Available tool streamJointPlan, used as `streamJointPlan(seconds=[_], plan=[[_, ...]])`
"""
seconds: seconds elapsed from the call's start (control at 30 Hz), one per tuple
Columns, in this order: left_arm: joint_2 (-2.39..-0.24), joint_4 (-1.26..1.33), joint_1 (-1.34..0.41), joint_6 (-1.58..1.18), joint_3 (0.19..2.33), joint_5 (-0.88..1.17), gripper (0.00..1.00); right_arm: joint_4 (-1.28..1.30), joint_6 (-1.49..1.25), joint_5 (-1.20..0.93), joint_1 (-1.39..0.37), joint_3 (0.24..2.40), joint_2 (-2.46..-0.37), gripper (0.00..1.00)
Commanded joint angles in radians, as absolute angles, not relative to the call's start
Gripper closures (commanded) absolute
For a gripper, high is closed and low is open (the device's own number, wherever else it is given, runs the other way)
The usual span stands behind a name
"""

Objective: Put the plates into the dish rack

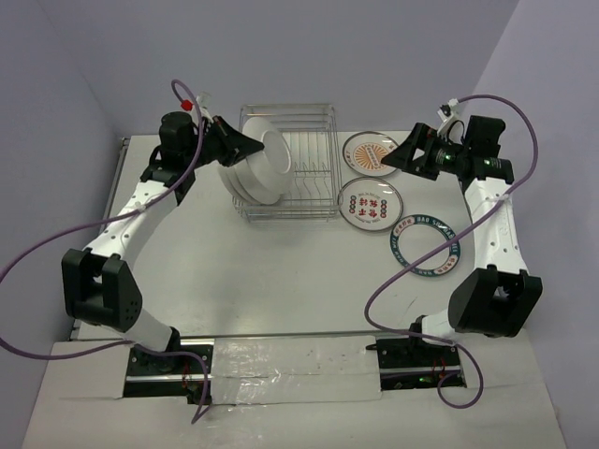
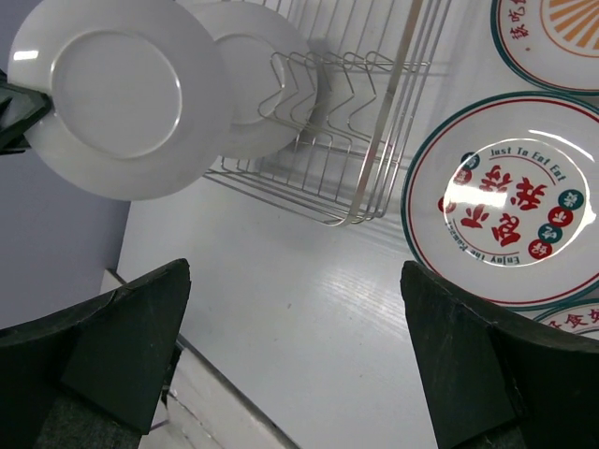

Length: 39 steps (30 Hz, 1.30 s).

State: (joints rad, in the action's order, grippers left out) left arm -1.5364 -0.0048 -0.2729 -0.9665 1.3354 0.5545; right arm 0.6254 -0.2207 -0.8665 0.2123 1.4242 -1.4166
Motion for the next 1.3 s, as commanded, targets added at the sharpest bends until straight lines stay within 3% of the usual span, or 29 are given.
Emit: streamJointPlan(seconds=[0.0, 0.53, 1.07, 1.27], plan=[[-1.531, 0.144, -0.267, -1.008, 1.362, 0.556, 1.00, 0.617, -0.193, -0.835, 0.213, 1.447, -1.430, 0.00], [-1.686, 0.025, -0.232, -0.701, 1.516, 0.586, 1.00, 0.635, -0.160, -0.839, 0.218, 1.448, -1.460, 0.00], [-1.762, 0.049, -0.225, -0.718, 1.470, 0.615, 1.00, 0.641, -0.144, -0.822, 0.224, 1.468, -1.508, 0.00], [-1.789, 0.008, -0.229, -0.695, 1.485, 0.594, 0.82, 0.626, -0.153, -0.746, 0.230, 1.503, -1.551, 0.00]])
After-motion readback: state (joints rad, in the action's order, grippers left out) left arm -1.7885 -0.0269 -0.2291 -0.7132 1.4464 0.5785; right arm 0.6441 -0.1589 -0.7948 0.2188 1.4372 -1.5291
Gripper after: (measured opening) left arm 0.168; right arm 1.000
